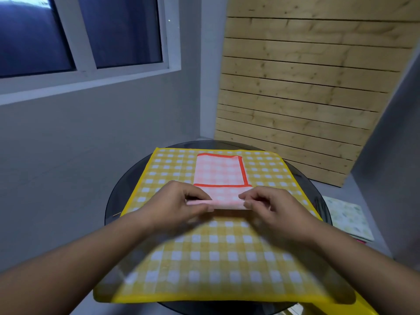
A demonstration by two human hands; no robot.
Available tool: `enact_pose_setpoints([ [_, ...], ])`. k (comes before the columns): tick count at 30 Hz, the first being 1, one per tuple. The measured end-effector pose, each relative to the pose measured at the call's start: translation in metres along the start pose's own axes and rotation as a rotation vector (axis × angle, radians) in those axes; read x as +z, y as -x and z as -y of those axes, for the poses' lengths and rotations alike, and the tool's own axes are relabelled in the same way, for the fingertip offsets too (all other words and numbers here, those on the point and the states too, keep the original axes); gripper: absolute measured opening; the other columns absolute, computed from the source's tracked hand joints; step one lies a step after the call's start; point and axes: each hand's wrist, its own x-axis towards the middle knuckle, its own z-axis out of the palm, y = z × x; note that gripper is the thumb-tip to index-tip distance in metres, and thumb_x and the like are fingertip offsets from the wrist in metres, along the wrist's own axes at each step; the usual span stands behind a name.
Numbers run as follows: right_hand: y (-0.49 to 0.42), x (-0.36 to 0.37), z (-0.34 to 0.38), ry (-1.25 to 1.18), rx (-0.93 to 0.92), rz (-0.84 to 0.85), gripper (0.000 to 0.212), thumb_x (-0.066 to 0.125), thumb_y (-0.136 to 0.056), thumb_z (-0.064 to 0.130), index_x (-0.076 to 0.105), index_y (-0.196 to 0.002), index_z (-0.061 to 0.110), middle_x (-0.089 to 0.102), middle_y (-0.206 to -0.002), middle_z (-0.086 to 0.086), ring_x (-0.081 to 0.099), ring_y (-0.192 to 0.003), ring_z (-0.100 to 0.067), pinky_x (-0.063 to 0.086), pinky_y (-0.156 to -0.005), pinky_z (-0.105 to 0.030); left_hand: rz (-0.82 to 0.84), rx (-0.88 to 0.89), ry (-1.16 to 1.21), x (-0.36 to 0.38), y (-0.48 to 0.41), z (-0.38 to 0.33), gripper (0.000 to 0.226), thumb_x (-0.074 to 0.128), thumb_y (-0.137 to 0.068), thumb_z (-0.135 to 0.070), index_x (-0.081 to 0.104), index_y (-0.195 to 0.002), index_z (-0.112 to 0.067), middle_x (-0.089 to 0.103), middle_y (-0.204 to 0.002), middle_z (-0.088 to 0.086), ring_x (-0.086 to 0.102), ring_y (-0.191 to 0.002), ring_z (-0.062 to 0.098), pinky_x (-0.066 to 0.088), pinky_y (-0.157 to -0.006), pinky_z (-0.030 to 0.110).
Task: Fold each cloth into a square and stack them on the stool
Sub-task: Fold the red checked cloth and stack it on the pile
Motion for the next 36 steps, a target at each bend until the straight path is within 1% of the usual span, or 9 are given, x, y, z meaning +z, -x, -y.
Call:
enact_pose_setpoints([
  [7,0.012,-0.028,0.032,-0.246,-0.025,-0.131,0.016,0.081,-0.077,0.009,0.073,-0.089,0.016,0.071,-0.081,0.013,0.063,-0.072,0.000,0.047,-0.064,-0.013,-0.190,0.088,0.109,-0.015,0.004,-0.037,0.009,0.074,-0.088,-0.014,0.079,-0.081,-0.016,0.076,-0.080,-0.012,0.068,-0.078,0.000,0.048,-0.071,0.012],
  [10,0.001,-0.033,0.030,-0.435,0.069,-0.181,0.020,0.078,-0.079,0.003,0.070,-0.097,0.005,0.074,-0.085,0.003,0.067,-0.075,-0.007,0.054,-0.067,-0.019,-0.313,0.074,0.197,-0.019,-0.010,-0.048,0.009,0.075,-0.087,-0.014,0.077,-0.080,-0.018,0.075,-0.080,-0.015,0.066,-0.076,-0.005,0.047,-0.070,0.010],
  [14,-0.020,-0.025,0.020,-0.620,0.182,-0.199,0.020,0.067,-0.089,0.001,0.067,-0.109,0.001,0.076,-0.100,-0.011,0.073,-0.090,-0.023,0.059,-0.076,-0.032,-0.435,-0.040,0.267,-0.017,-0.033,-0.044,0.007,0.077,-0.086,-0.021,0.075,-0.092,-0.018,0.070,-0.072,-0.012,0.060,-0.064,-0.007,0.042,-0.063,0.007],
  [17,-0.039,-0.014,0.011,-0.677,0.276,-0.249,0.015,0.065,-0.090,0.001,0.067,-0.105,0.001,0.077,-0.090,-0.010,0.073,-0.075,-0.017,0.055,-0.060,-0.023,-0.415,-0.197,0.336,-0.010,-0.042,-0.027,0.030,0.079,-0.085,-0.021,0.065,-0.110,-0.017,0.055,-0.059,-0.014,0.054,-0.051,-0.002,0.038,-0.051,0.005],
  [20,-0.057,-0.003,-0.004,-0.604,0.356,-0.255,0.013,0.068,-0.090,0.007,0.068,-0.103,0.004,0.076,-0.073,0.003,0.071,-0.061,-0.008,0.051,-0.052,-0.018,-0.301,-0.379,0.551,-0.002,-0.049,-0.004,0.046,0.079,-0.085,-0.014,0.054,-0.122,-0.003,0.073,-0.073,0.000,0.070,-0.058,0.011,0.051,-0.050,0.020],
  [25,-0.074,0.015,-0.037,-0.370,0.474,-0.219,0.030,0.071,-0.088,0.022,0.063,-0.114,0.010,0.075,-0.087,-0.002,0.073,-0.072,-0.015,0.055,-0.062,-0.025,-0.260,-0.571,0.221,0.008,-0.065,0.030,0.058,0.082,-0.078,-0.038,0.050,-0.120,-0.015,0.068,-0.081,0.004,0.064,-0.067,0.021,0.049,-0.063,0.030],
  [28,-0.077,0.024,-0.049,-0.209,0.519,-0.141,0.053,0.075,-0.084,0.032,0.051,-0.127,0.013,0.072,-0.098,-0.006,0.071,-0.087,-0.022,0.053,-0.072,-0.029,-0.182,-0.621,0.097,0.016,-0.066,0.038,0.057,0.081,-0.078,-0.041,0.051,-0.119,-0.018,0.070,-0.110,0.008,0.068,-0.090,0.023,0.053,-0.078,0.032],
  [31,-0.077,0.027,-0.051,-0.085,0.536,-0.124,0.070,0.077,-0.079,0.037,0.044,-0.137,0.018,0.068,-0.115,-0.011,0.066,-0.104,-0.028,0.052,-0.088,-0.036,-0.151,-0.606,-0.056,0.019,-0.066,0.041,0.060,0.078,-0.081,-0.044,0.051,-0.127,-0.017,0.064,-0.125,0.010,0.063,-0.106,0.024,0.045,-0.080,0.028],
  [36,-0.068,0.029,-0.044,0.062,0.447,-0.081,0.054,0.069,-0.086,0.033,0.051,-0.135,0.020,0.063,-0.126,0.000,0.059,-0.112,-0.021,0.044,-0.088,-0.025,-0.109,-0.537,-0.265,0.025,-0.061,0.032,0.059,0.068,-0.088,-0.046,0.048,-0.136,-0.017,0.063,-0.124,0.003,0.061,-0.108,0.024,0.048,-0.086,0.029],
])
